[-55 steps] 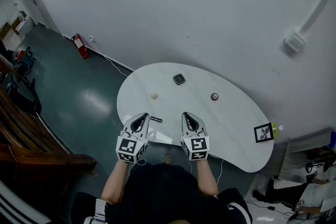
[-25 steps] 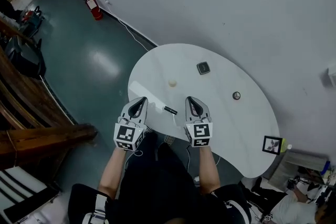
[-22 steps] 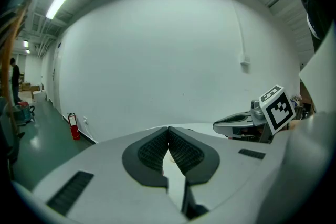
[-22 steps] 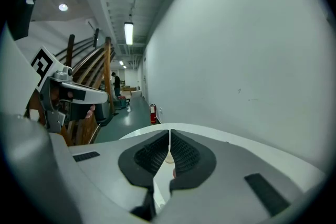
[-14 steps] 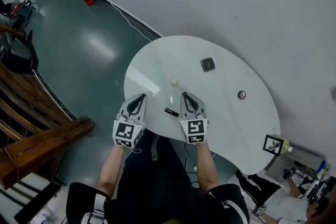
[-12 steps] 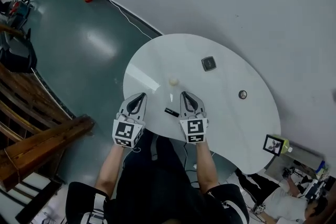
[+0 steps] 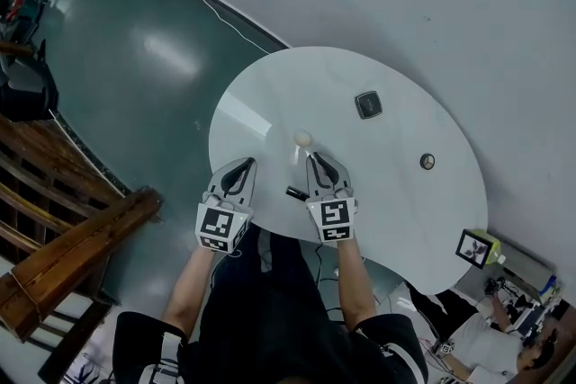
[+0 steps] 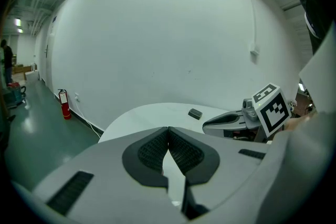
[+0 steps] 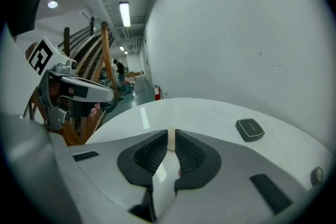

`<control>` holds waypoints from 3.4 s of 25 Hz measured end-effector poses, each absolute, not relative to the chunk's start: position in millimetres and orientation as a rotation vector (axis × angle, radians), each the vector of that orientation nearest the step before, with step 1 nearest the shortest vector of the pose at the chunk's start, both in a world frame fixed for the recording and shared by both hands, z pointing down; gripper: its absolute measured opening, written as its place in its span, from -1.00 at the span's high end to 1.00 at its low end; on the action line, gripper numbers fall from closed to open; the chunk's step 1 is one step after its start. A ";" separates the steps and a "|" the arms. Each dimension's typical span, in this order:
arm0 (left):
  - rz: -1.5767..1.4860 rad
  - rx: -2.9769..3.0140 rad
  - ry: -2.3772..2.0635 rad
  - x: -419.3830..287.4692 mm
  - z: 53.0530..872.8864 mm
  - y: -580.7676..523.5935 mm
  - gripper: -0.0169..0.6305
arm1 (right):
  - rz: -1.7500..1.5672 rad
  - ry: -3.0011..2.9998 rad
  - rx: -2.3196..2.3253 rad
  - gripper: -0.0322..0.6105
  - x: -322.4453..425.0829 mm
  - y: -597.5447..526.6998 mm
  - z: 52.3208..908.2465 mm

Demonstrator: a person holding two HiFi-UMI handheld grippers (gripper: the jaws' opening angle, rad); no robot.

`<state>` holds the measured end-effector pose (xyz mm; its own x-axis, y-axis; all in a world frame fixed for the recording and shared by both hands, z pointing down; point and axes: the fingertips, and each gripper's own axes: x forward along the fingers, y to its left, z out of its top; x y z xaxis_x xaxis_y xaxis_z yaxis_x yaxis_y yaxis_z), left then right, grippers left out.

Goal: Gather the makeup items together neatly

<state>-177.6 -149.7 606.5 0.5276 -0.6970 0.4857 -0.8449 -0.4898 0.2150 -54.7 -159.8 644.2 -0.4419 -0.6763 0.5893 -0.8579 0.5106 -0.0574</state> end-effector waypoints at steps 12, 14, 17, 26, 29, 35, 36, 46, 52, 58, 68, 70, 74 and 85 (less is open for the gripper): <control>0.487 2.300 -1.268 -193.8 615.8 -148.6 0.90 | 0.513 -2.192 1.168 0.25 -74.3 -188.8 674.4; 0.486 2.293 -1.269 -197.0 617.1 -148.0 0.90 | 0.518 -2.187 1.158 0.25 -76.2 -191.1 677.3; 0.487 2.284 -1.273 -201.4 619.3 -149.8 0.90 | 0.517 -2.157 1.164 0.25 -75.2 -194.3 684.3; 0.476 2.300 -1.273 -205.1 613.4 -151.3 0.90 | 0.470 -2.153 1.194 0.44 -73.3 -195.6 675.0; 0.472 2.314 -1.270 -202.8 608.6 -148.5 0.90 | 0.465 -2.158 1.215 0.45 -69.9 -193.1 663.4; 0.468 2.361 -1.245 -193.9 592.5 -135.7 0.90 | 0.448 -2.172 1.293 0.46 -56.3 -179.9 633.8; 0.467 2.372 -1.237 -191.0 589.7 -132.8 0.90 | 0.445 -2.169 1.310 0.46 -51.6 -176.1 629.5; 0.464 2.505 -1.102 -142.4 559.1 -104.8 0.90 | 0.432 -2.105 1.481 0.46 5.6 -126.1 591.8; 0.462 2.567 -1.016 -111.7 549.9 -81.3 0.90 | 0.430 -2.062 1.545 0.46 33.8 -84.8 584.3; 0.479 2.579 -0.966 -89.7 557.8 -58.0 0.90 | 0.462 -2.054 1.551 0.46 45.3 -49.7 597.0; 0.525 2.540 -0.944 -81.8 588.0 -28.7 0.90 | 0.520 -2.073 1.472 0.46 32.2 -10.7 634.1; 0.534 2.528 -0.946 -82.8 593.9 -25.6 0.90 | 0.529 -2.077 1.450 0.46 28.9 -5.4 642.5; 0.551 2.510 -0.953 -86.1 606.1 -22.1 0.90 | 0.547 -2.080 1.430 0.46 25.8 0.9 660.7; 0.574 2.482 -0.960 -92.1 622.5 -20.1 0.90 | 0.570 -2.065 1.372 0.46 16.5 2.6 689.4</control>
<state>-92.1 -20.1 622.5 0.6772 -0.5292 0.5113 -0.7007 -0.6758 0.2286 16.5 2.6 689.4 -0.2954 -0.6732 0.6779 -0.9257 0.3771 -0.0289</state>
